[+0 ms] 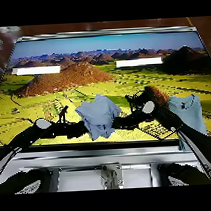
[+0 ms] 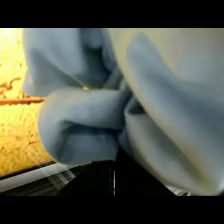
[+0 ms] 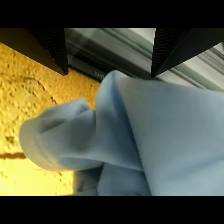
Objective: Fold the shirts.
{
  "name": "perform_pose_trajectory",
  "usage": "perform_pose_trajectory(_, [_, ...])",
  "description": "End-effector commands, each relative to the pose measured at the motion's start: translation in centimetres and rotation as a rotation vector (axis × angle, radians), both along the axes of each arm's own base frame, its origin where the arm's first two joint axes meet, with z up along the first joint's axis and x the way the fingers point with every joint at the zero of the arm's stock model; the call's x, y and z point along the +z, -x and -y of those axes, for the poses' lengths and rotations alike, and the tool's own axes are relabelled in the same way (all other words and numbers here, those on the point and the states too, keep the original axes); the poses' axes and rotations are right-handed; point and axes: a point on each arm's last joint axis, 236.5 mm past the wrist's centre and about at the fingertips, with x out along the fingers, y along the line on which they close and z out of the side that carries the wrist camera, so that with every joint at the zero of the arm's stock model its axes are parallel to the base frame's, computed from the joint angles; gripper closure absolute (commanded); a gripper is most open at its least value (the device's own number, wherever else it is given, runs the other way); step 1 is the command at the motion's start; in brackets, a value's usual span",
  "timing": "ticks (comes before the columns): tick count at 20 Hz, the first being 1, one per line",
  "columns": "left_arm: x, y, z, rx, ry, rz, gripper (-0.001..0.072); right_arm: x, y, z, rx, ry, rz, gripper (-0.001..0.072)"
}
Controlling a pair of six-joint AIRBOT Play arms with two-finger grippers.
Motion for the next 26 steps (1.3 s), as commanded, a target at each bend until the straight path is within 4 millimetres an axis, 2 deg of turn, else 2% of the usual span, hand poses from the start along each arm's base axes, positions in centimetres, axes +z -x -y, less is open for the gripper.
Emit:
perform_pose_trajectory(1, [1.7, -0.4, -0.3, 0.005, 0.021, 0.037, 0.0675, -0.5, -0.8, -2.1, -0.016, -0.016, 0.060, 0.0078])
perform_pose_trajectory(5, [2.5, -0.7, -0.4, 0.013, 0.030, 0.061, 0.0675, -0.3, -1.8, -2.4, -0.053, -0.030, 0.087, 0.0080])
perform_pose_trajectory(7, [2.5, -0.7, -0.4, 0.014, 0.030, 0.061, 0.0675, -0.4, -2.3, -2.5, -0.075, -0.034, 0.094, 0.0221])
perform_pose_trajectory(9, [2.5, -0.7, -0.4, 0.013, 0.030, 0.061, 0.0675, -1.0, -2.1, -2.8, -0.094, -0.042, 0.058, 0.0223])
perform_pose_trajectory(10, [2.5, -0.7, -0.4, 0.013, 0.030, 0.061, 0.0675, -1.7, -1.9, -2.9, -0.098, -0.040, 0.033, 0.0274])
perform_pose_trajectory(11, [2.5, -0.7, -0.4, 0.013, 0.030, 0.062, 0.0675, -2.1, -1.6, -2.9, -0.097, -0.036, 0.014, 0.0504])
perform_pose_trajectory(12, [2.5, -0.7, -0.4, 0.013, 0.030, 0.062, 0.0675, -2.3, -1.6, -2.9, -0.101, -0.036, 0.005, 0.0649])
perform_pose_trajectory(15, [3.3, -1.1, -0.7, 0.006, 0.032, 0.106, 0.0676, -1.0, -2.0, -3.3, -0.070, -0.053, 0.037, 0.0652])
perform_pose_trajectory(18, [5.7, -3.2, -3.6, 0.017, -0.041, 0.227, 0.0677, 2.9, -3.9, -2.9, 0.053, -0.022, 0.220, 0.0652])
perform_pose_trajectory(19, [7.8, -4.4, -5.2, 0.037, -0.074, 0.283, 0.0678, 4.7, -4.5, -2.0, 0.134, 0.030, 0.309, 0.0652])
perform_pose_trajectory(20, [10.8, -5.8, -7.0, 0.063, -0.102, 0.362, 0.0678, 6.6, -5.1, -0.6, 0.196, 0.099, 0.387, 0.0652])
perform_pose_trajectory(21, [14.4, -7.0, -8.6, 0.098, -0.118, 0.450, 0.0677, 9.2, -6.2, 1.2, 0.220, 0.181, 0.466, 0.0652])
perform_pose_trajectory(22, [19.0, -8.2, -10.3, 0.146, -0.122, 0.557, 0.0677, 12.4, -7.5, 2.9, 0.210, 0.253, 0.553, 0.0652])
perform_pose_trajectory(24, [30.1, -9.1, -13.6, 0.267, -0.132, 0.818, 0.0677, 21.3, -10.2, 6.1, 0.097, 0.339, 0.787, 0.0652])
perform_pose_trajectory(25, [35.9, -8.6, -14.9, 0.316, -0.144, 0.951, 0.0677, 26.3, -10.8, 7.4, 0.017, 0.341, 0.902, 0.0652])
perform_pose_trajectory(26, [40.8, -7.6, -15.6, 0.351, -0.149, 1.058, 0.0677, 31.7, -10.9, 8.4, -0.060, 0.315, 1.021, 0.0652])
